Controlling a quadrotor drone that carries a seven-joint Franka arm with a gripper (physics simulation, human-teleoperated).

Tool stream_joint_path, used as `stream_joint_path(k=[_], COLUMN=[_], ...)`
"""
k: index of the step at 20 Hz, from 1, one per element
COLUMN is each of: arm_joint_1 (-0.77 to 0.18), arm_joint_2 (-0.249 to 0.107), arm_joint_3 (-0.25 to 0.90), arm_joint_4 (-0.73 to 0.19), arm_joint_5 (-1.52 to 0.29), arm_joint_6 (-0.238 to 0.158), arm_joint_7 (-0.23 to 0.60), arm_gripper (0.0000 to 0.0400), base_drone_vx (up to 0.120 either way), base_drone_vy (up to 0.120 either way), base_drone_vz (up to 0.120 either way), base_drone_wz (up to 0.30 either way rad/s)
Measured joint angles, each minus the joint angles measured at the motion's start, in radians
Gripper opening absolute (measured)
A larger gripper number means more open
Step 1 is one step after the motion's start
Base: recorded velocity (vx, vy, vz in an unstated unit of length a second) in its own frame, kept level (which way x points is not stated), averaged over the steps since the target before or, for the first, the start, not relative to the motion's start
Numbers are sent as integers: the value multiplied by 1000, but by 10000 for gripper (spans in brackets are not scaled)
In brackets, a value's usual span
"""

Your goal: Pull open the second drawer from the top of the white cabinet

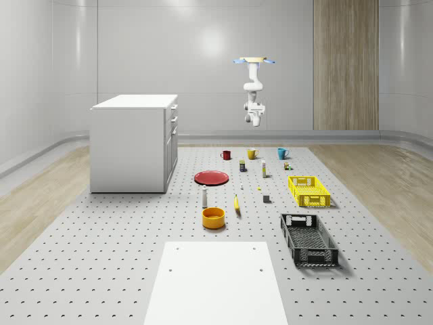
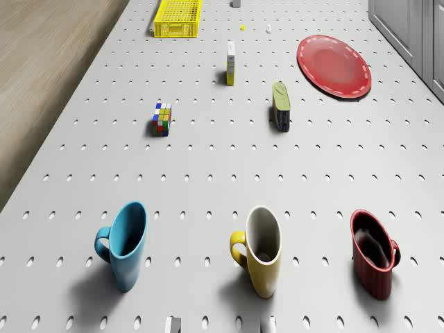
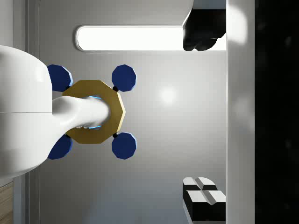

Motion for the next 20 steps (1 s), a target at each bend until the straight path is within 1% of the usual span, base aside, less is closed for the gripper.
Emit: stream_joint_path(k=[2, 4, 7, 9, 12, 15, 17, 18, 19, 20], arm_joint_1=[-1, -2, -3, -4, -4, -5, -6, -6, -6, -6], arm_joint_2=[3, 13, 33, 47, 65, 76, 81, 82, 83, 84], arm_joint_3=[1, 1, 2, 2, 3, 3, 3, 3, 3, 3], arm_joint_4=[42, 85, 149, 189, 236, 266, 278, 283, 286, 289], arm_joint_5=[0, 1, 1, 1, 2, 2, 2, 2, 2, 2], arm_joint_6=[-37, -69, -111, -135, -162, -178, -184, -187, -188, -189], arm_joint_7=[-1, -1, -2, -2, -2, -2, -3, -3, -3, -3], arm_gripper=[347, 329, 314, 308, 304, 302, 301, 285, 244, 212], base_drone_vx=[20, 120, 120, 120, 120, 120, 120, 120, 120, 120], base_drone_vy=[-40, -120, -120, -120, -120, -120, -120, -120, -120, -120], base_drone_vz=[0, 0, 120, 40, 0, 107, 0, 0, 0, 0], base_drone_wz=[0, 0, 0, 0, 0, 0, 0, 0, 0, 0])
